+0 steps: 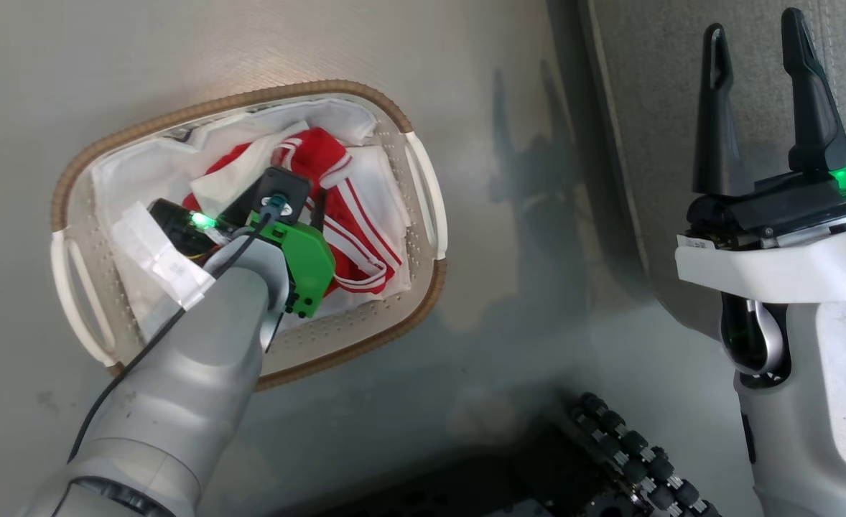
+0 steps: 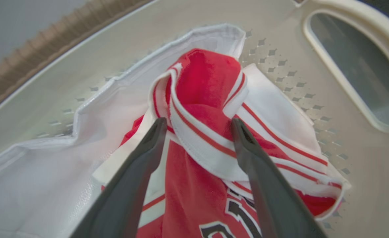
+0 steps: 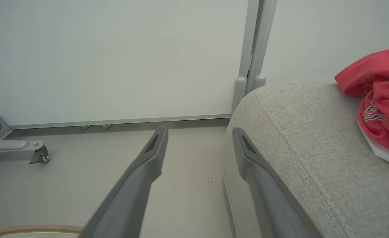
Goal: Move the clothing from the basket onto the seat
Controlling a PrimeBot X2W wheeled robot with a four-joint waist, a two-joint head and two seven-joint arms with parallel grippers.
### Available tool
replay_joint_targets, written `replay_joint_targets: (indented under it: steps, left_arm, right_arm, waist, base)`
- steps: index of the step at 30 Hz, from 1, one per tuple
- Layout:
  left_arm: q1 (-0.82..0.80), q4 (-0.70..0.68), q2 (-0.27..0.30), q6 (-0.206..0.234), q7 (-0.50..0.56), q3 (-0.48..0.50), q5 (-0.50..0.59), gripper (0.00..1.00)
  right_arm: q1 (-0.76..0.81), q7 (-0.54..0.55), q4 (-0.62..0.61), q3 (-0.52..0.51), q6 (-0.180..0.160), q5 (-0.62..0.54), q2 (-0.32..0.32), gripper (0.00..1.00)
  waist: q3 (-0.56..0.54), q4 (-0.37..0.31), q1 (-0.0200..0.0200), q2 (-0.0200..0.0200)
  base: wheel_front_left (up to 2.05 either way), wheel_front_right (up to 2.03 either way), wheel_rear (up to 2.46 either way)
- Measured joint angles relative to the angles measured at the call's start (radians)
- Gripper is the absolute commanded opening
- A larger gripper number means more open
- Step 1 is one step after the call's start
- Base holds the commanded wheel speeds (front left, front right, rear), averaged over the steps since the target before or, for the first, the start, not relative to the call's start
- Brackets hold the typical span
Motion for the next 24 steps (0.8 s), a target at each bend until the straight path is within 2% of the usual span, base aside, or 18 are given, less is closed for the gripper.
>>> replay_joint_targets:
  steps: [4,5,6,7,8,9,18,22,24]
  left_arm:
    - [-0.023,0.041,0.010,0.023,-0.010,0.021,-0.016,1.00]
    - [-0.027,0.048,0.011,0.024,-0.012,0.023,-0.020,0.93]
    - [-0.031,0.055,0.012,0.025,-0.017,0.026,-0.024,0.69]
    - [-0.036,0.062,0.012,0.025,-0.023,0.027,-0.026,0.25]
    - [-0.037,0.065,0.012,0.022,-0.030,0.028,-0.029,0.03]
    - [-0.037,0.068,0.011,0.018,-0.039,0.029,-0.033,0.00]
    - [-0.003,0.028,-0.003,-0.030,-0.117,0.031,-0.072,0.00]
    - [0.046,-0.064,-0.004,-0.045,-0.126,0.027,-0.072,0.00]
    - [0.076,-0.170,0.006,-0.045,-0.130,0.040,-0.069,0.00]
  right_arm:
    - [0.000,0.000,-0.003,0.006,0.000,0.007,0.000,1.00]
    - [0.000,0.000,-0.003,0.008,0.000,0.007,0.000,1.00]
    - [0.000,0.000,-0.003,0.007,0.000,0.009,0.000,1.00]
    - [0.000,0.000,-0.002,0.007,0.000,0.009,0.000,1.00]
    - [0.000,0.000,-0.001,0.007,0.000,0.009,0.000,1.00]
    - [0.000,0.000,0.003,0.004,0.000,0.009,0.000,1.00]
    - [0.005,0.000,0.057,-0.018,0.000,-0.031,0.001,1.00]
    - [0.026,0.000,0.092,-0.031,0.000,-0.062,0.001,1.00]
    - [0.044,0.000,0.111,-0.039,0.000,-0.079,0.002,1.00]
  waist:
    - [0.035,-0.040,0.0000,0.0000]
    - [0.042,-0.050,0.0000,0.0000]
    - [0.049,-0.059,0.0000,0.0000]
    - [0.054,-0.067,0.0000,0.0000]
    - [0.057,-0.072,0.0000,0.0000]
    - [0.060,-0.077,0.0000,0.0000]
    - [0.010,-0.067,0.0000,0.0000]
    - [-0.042,-0.046,0.0000,0.0000]
    - [-0.078,-0.031,0.0000,0.0000]
  base:
    - [0.00,0.00,0.00]
    - [0.00,0.00,0.00]
    - [0.00,0.00,0.00]
    - [0.00,0.00,0.00]
    - [0.00,0.00,0.00]
    - [0.00,0.00,0.00]
    - [0.00,0.00,0.00]
    - [0.00,0.00,0.00]
    - [0.00,0.00,0.00]
